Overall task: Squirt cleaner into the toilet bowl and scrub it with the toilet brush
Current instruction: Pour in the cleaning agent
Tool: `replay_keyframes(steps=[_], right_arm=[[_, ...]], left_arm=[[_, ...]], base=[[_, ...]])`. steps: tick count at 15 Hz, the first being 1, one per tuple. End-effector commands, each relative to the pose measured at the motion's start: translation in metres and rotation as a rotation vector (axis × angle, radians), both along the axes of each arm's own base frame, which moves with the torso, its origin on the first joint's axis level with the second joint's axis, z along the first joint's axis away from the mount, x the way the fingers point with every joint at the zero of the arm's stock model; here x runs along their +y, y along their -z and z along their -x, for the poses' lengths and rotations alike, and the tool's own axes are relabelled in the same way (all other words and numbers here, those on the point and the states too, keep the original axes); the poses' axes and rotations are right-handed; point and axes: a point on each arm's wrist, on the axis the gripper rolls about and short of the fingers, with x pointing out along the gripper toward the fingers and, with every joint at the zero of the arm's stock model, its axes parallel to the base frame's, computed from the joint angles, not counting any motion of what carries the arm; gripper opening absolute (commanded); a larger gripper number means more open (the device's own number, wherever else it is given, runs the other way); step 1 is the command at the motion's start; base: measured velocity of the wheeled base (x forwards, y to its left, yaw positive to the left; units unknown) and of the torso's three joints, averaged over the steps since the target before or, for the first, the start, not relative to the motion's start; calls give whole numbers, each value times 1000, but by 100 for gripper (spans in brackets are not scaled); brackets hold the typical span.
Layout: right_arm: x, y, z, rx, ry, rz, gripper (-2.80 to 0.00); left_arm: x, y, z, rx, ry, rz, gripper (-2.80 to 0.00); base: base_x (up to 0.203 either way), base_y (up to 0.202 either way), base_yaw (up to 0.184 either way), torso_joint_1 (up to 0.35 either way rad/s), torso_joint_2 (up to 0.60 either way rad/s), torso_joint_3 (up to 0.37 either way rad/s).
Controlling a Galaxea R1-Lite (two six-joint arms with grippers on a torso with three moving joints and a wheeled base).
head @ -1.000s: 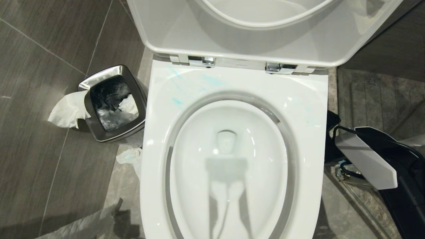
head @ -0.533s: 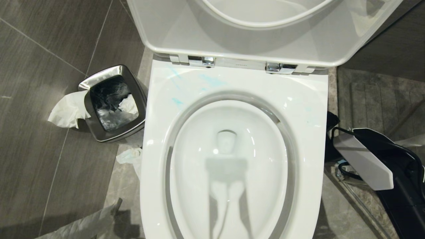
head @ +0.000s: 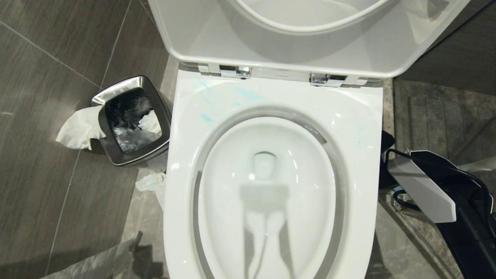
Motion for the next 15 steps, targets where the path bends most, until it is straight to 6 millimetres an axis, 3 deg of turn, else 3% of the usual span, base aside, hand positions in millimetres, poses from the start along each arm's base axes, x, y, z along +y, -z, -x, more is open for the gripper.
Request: replay_keyframes(steps=[1,9,15], right_arm=[[-2,-5,2,-22,-5,-15,-280],[-19,-15,20,31,17,-42,-280],[-38,-52,40,-1,42,-66,-280]], left_arm=[[0,0,0,3,0,0,-280],[0,0,0,3,0,3,-280],[0,0,0,3,0,2,-280]], base=[[0,0,0,0,0,0],[0,0,0,0,0,0],[0,0,0,0,0,0]])
